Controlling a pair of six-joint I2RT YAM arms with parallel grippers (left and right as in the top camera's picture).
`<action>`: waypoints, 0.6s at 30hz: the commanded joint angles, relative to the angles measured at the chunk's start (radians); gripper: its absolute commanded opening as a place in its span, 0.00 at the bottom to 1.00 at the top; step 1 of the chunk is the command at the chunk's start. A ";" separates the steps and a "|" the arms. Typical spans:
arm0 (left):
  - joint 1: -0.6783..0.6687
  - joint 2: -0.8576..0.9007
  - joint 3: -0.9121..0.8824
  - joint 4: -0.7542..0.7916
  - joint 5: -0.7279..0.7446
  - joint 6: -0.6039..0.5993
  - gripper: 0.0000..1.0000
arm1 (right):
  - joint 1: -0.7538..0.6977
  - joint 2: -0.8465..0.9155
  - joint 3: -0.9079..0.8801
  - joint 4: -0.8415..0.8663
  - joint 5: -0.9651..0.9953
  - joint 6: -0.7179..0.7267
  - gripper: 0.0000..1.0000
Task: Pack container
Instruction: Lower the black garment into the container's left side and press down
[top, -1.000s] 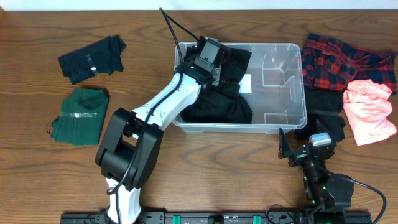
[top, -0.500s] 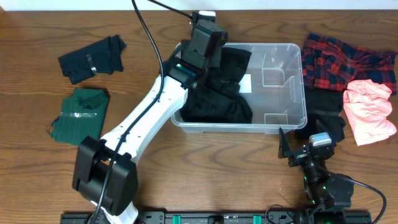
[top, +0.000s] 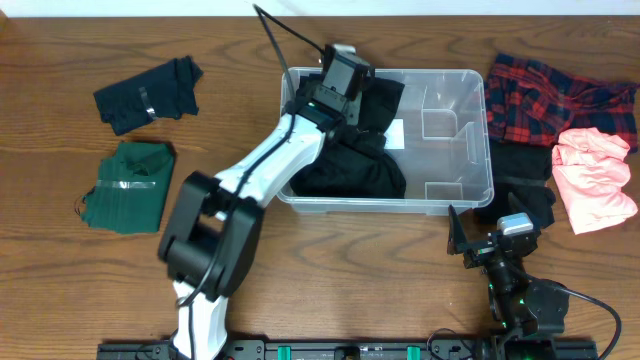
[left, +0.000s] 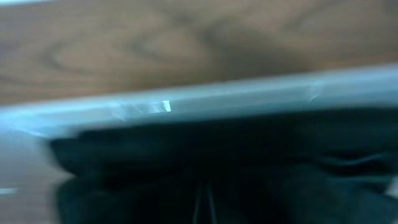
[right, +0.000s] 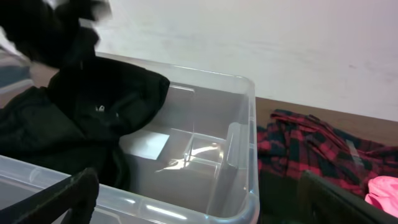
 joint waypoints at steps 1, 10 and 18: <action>0.000 0.081 -0.003 0.000 0.006 0.010 0.06 | -0.008 -0.006 -0.002 -0.003 0.002 -0.006 0.99; 0.001 0.050 -0.003 0.048 0.005 0.053 0.06 | -0.008 -0.006 -0.002 -0.003 0.002 -0.006 0.99; -0.005 -0.131 -0.003 0.015 0.003 0.062 0.06 | -0.008 -0.006 -0.002 -0.003 0.002 -0.006 0.99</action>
